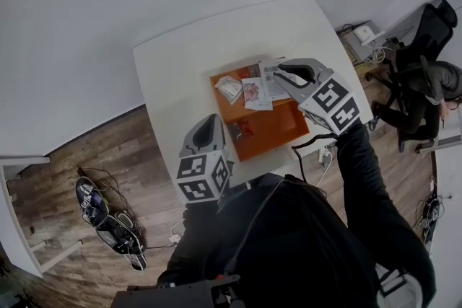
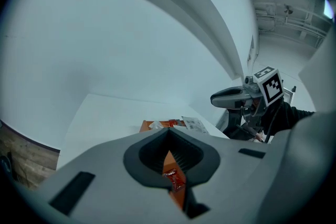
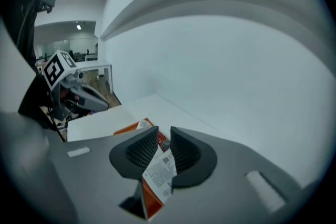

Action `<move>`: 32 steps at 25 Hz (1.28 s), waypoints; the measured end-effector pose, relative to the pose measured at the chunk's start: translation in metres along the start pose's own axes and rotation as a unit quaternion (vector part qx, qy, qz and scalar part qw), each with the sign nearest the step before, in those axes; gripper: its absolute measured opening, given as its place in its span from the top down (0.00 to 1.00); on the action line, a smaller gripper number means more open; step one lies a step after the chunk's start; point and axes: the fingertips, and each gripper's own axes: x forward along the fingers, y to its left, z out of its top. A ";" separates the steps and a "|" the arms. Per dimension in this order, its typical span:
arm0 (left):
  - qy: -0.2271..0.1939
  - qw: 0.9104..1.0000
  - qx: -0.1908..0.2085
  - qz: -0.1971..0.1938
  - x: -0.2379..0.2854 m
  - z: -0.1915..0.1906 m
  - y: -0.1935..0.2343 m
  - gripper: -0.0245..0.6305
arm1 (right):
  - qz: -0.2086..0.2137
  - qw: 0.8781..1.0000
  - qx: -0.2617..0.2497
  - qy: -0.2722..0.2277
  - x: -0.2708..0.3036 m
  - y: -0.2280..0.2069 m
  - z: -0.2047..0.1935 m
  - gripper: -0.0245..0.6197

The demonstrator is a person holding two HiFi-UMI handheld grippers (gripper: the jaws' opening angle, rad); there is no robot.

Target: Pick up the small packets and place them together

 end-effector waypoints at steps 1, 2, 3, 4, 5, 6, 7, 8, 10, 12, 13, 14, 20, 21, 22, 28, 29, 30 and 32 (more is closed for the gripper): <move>-0.004 1.000 0.003 -0.002 0.000 0.004 -0.003 0.96 | -0.006 1.000 0.014 -0.022 -0.007 0.001 0.006 0.85; -0.009 1.000 0.009 -0.005 0.000 0.009 -0.006 0.96 | -0.012 0.999 0.028 -0.044 -0.013 0.003 0.013 0.85; -0.015 1.000 0.016 -0.007 0.001 0.015 -0.009 0.96 | -0.019 0.997 0.041 -0.067 -0.019 0.004 0.020 0.85; -0.021 0.999 0.025 -0.009 0.001 0.021 -0.013 0.96 | -0.027 0.994 0.054 -0.089 -0.026 0.004 0.027 0.85; -0.028 0.999 0.034 -0.012 0.003 0.028 -0.017 0.96 | -0.035 0.991 0.064 -0.112 -0.032 0.005 0.034 0.85; -0.035 0.998 0.044 -0.014 0.004 0.035 -0.021 0.96 | -0.044 0.987 0.073 -0.134 -0.037 0.005 0.040 0.86; -0.043 0.998 0.052 -0.018 0.005 0.041 -0.026 0.96 | -0.053 0.983 0.081 -0.156 -0.043 0.005 0.045 0.87; -0.050 0.997 0.059 -0.023 0.007 0.048 -0.032 0.96 | -0.062 0.978 0.089 -0.176 -0.048 0.005 0.050 0.89; -0.065 0.995 0.070 -0.034 0.010 0.063 -0.043 0.96 | -0.076 0.969 0.106 -0.211 -0.059 0.005 0.058 0.92; -0.083 0.992 0.081 -0.043 0.012 0.078 -0.054 0.96 | -0.085 0.961 0.116 -0.235 -0.068 0.005 0.064 0.95; -0.092 0.991 0.087 -0.046 0.012 0.086 -0.059 0.96 | -0.090 0.958 0.119 -0.245 -0.073 0.004 0.066 0.96; -0.102 0.989 0.093 -0.048 0.012 0.094 -0.064 0.96 | -0.097 0.955 0.122 -0.253 -0.077 0.004 0.068 0.96; -0.138 0.981 0.130 -0.049 0.012 0.119 -0.088 0.96 | -0.121 0.949 0.119 -0.267 -0.089 0.003 0.076 0.96; -0.139 0.980 0.135 -0.050 0.011 0.120 -0.091 0.96 | -0.119 0.950 0.116 -0.265 -0.089 0.004 0.076 0.96; -0.140 0.979 0.139 -0.052 0.011 0.121 -0.093 0.96 | -0.118 0.951 0.113 -0.263 -0.088 0.006 0.077 0.96; -0.141 0.976 0.155 -0.055 0.008 0.121 -0.098 0.96 | -0.113 0.958 0.099 -0.245 -0.083 0.012 0.079 0.96; -0.140 0.976 0.156 -0.055 0.008 0.121 -0.098 0.96 | -0.112 0.959 0.097 -0.243 -0.082 0.013 0.079 0.96; -0.140 0.976 0.157 -0.055 0.008 0.120 -0.098 0.96 | -0.112 0.959 0.095 -0.241 -0.080 0.014 0.079 0.96; -0.140 0.976 0.158 -0.056 0.008 0.119 -0.098 0.96 | -0.110 0.959 0.095 -0.242 -0.078 0.016 0.080 0.96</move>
